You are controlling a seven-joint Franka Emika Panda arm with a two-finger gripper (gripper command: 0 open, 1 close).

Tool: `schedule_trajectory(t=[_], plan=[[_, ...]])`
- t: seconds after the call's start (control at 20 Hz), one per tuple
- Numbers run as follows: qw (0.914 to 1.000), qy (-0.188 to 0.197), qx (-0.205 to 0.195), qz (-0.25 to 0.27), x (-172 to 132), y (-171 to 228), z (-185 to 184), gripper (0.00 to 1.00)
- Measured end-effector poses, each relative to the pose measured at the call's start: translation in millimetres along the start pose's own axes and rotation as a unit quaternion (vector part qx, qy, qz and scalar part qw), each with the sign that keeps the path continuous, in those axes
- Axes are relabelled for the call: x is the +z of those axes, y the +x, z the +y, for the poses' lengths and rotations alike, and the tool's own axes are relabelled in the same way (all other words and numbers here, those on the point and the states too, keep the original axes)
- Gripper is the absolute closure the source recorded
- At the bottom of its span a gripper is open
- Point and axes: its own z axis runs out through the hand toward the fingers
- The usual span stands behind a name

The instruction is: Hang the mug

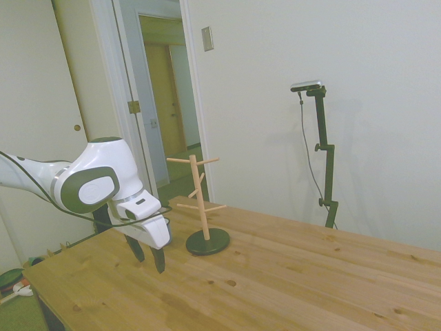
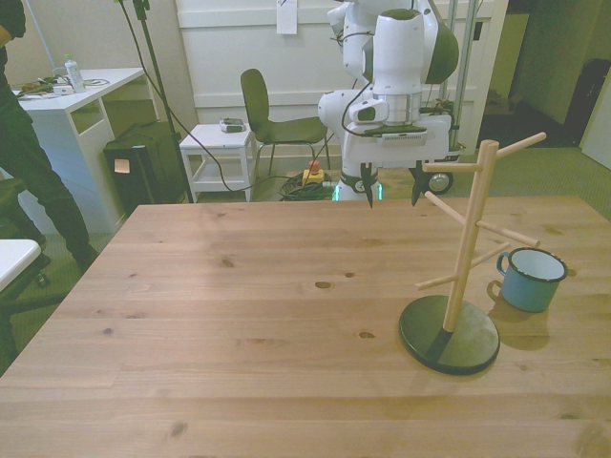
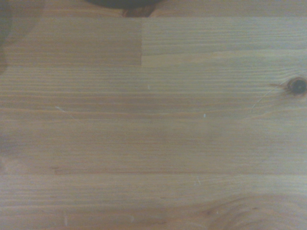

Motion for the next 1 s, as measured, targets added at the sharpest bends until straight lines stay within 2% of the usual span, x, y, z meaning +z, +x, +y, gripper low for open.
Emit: schedule_trajectory(t=[0.25, 0.4, 0.6, 0.8, 1.0], plan=[[0.9999, 0.010, -0.006, 0.004, -3.7, 1.9, -0.2, 0.00], [0.9995, 0.019, -0.023, 0.013, -15.0, -7.1, -9.4, 0.00], [0.9973, 0.032, -0.058, 0.030, -47.9, -28.2, -43.8, 0.00], [0.9954, 0.041, -0.077, 0.039, -79.7, -35.7, -85.0, 0.00], [0.9945, 0.038, -0.092, 0.032, -84.8, -36.3, -135.2, 0.00]])
